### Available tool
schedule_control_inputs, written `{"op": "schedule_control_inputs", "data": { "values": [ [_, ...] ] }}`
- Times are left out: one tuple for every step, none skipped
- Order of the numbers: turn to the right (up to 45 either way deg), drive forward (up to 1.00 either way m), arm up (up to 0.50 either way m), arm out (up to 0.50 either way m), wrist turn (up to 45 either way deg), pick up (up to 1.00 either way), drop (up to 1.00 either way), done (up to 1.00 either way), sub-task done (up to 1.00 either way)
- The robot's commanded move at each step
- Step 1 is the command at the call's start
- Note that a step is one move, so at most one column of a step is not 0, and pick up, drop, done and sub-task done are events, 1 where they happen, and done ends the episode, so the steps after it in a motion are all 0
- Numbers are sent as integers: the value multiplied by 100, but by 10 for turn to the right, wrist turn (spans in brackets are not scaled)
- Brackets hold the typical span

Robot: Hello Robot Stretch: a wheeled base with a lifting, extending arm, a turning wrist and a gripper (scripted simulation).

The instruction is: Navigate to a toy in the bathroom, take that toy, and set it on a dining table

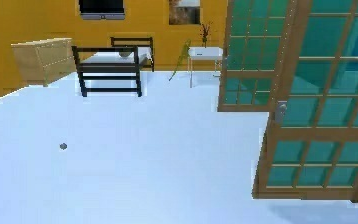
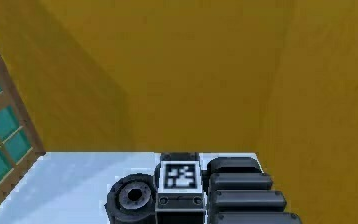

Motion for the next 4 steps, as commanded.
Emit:
{"op": "schedule_control_inputs", "data": {
  "values": [
    [0, 100, 0, 0, 0, 0, 0, 0, 0],
    [0, 100, 0, 0, 0, 0, 0, 0, 0],
    [0, 100, 0, 0, 0, 0, 0, 0, 0],
    [0, 100, 0, 0, 0, 0, 0, 0, 0]
  ]
}}
